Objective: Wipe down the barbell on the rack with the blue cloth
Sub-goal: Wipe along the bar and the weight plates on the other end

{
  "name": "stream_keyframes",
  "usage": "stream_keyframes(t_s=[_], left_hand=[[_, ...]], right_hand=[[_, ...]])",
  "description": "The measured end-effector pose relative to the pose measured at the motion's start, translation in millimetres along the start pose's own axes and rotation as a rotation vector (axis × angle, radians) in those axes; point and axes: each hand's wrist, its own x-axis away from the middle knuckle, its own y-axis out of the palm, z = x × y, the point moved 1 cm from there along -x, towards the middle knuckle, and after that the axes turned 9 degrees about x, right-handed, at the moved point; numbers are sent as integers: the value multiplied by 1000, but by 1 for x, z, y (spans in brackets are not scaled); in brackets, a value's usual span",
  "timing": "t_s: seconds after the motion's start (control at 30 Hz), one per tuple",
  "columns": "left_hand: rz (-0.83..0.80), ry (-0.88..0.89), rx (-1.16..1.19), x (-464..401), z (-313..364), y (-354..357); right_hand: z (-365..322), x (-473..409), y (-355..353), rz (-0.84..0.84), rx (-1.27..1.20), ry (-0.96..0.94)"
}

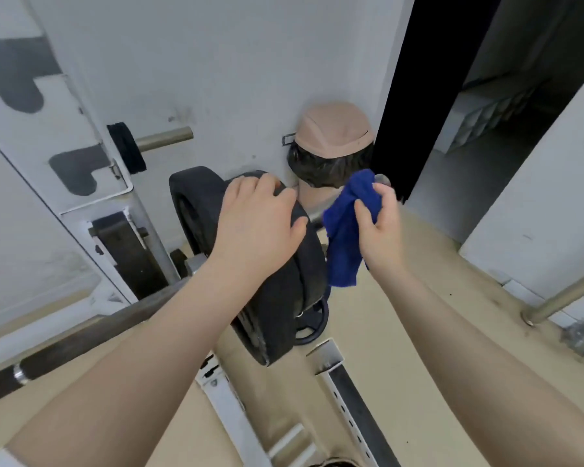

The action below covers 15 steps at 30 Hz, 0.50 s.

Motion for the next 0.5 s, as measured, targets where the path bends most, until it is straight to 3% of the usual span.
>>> stream_keyframes(t_s=[0.17,0.23,0.4,0.5], left_hand=[[-95,-105,-147,-23,14,12],[-151,-168,-215,-29,20,21],[-218,-319,-284,-38,34,33],[-226,-364,-287,-40,36,35]], right_hand=[[34,-38,50,-605,458,-602],[54,-39,64,-685,539,-612],[42,-71,92,-591,755,-657],[25,-84,108,-752,948,-540]])
